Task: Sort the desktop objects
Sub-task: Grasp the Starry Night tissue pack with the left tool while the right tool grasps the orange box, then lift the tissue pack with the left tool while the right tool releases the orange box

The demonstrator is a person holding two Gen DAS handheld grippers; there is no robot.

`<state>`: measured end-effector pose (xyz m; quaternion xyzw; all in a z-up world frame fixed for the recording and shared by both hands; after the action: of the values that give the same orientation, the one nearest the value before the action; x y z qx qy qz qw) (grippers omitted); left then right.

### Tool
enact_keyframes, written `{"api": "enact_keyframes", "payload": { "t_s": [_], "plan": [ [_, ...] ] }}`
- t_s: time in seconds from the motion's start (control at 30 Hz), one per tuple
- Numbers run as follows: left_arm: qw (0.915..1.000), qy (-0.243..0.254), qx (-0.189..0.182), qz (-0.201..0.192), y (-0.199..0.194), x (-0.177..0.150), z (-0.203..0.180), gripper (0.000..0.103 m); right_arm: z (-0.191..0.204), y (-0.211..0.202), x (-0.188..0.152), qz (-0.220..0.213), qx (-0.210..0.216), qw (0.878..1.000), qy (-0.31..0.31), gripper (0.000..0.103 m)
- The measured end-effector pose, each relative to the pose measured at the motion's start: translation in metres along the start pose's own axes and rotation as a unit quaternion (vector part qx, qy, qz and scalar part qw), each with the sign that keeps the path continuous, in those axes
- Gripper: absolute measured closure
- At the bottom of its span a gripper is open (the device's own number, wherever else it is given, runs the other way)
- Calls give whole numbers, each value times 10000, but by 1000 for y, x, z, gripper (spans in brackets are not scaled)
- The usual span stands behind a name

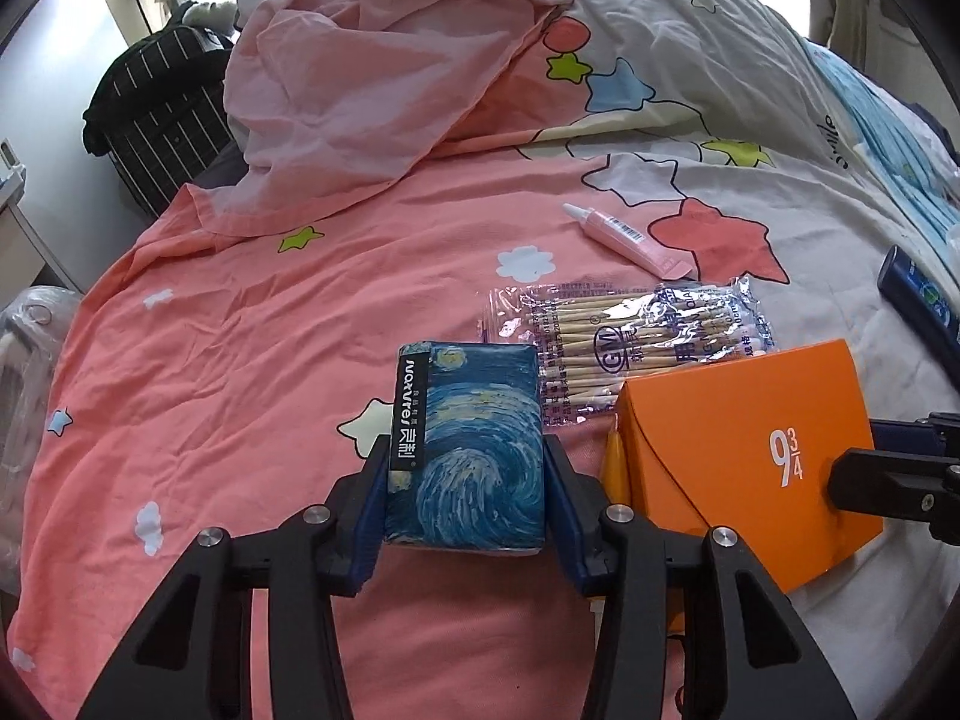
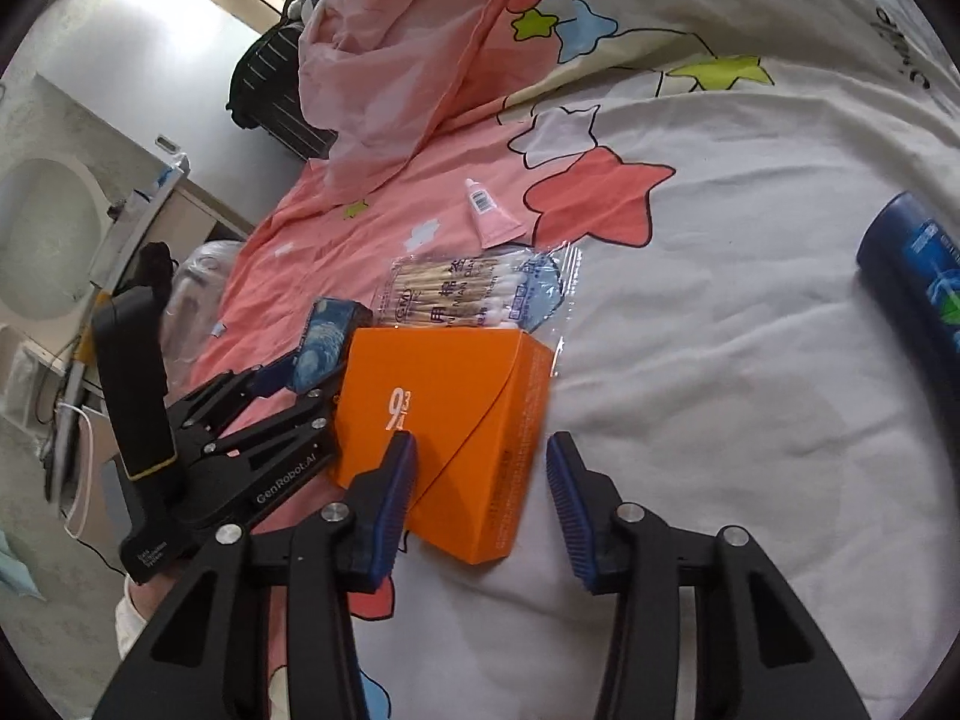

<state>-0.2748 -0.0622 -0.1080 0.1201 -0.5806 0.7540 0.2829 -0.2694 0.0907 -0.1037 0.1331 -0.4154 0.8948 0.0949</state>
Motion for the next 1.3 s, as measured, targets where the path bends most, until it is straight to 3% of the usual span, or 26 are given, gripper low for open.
{"api": "enact_keyframes", "payload": {
  "t_s": [0.13,0.2,0.27,0.33,0.53,0.67,0.83,1.17,1.3],
  "plan": [
    [10000,-22,-21,18,0,0,1,55,0,2,-1,102,-69,9999,-121,55],
    [10000,-18,-6,22,0,0,1,55,3,4,0,161,209,9996,-58,39],
    [10000,-29,13,22,-1,0,-2,55,7,6,-2,151,380,9991,-95,17],
    [10000,-5,43,13,-1,0,-3,55,12,8,-4,126,410,9989,-163,8],
    [10000,-27,51,5,-2,0,1,55,22,14,-7,254,707,9970,-193,13],
    [9999,-17,-17,-139,-16,1,5,55,23,14,-10,227,359,9986,-316,28],
    [9994,47,1,-340,-34,3,8,55,27,15,-13,211,103,9987,-459,29],
    [9995,-26,-189,-264,-33,0,17,53,35,18,-15,174,-378,9962,-763,29],
    [9997,-78,-103,-190,-30,-3,25,45,39,14,-12,115,-611,9935,-958,30]
  ]
}}
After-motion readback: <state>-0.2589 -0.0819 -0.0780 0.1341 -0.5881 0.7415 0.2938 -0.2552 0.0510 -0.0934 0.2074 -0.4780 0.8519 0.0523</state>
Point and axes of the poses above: each gripper's, at about its wrist camera, not at the fingertips, and y roughly the way its jaws point, z to its left, x to its top, the point moved 4 cm from there along y, roughly the way its jaws point, and after that the axes turned 11 degrees about y, right-handed, at the moved point
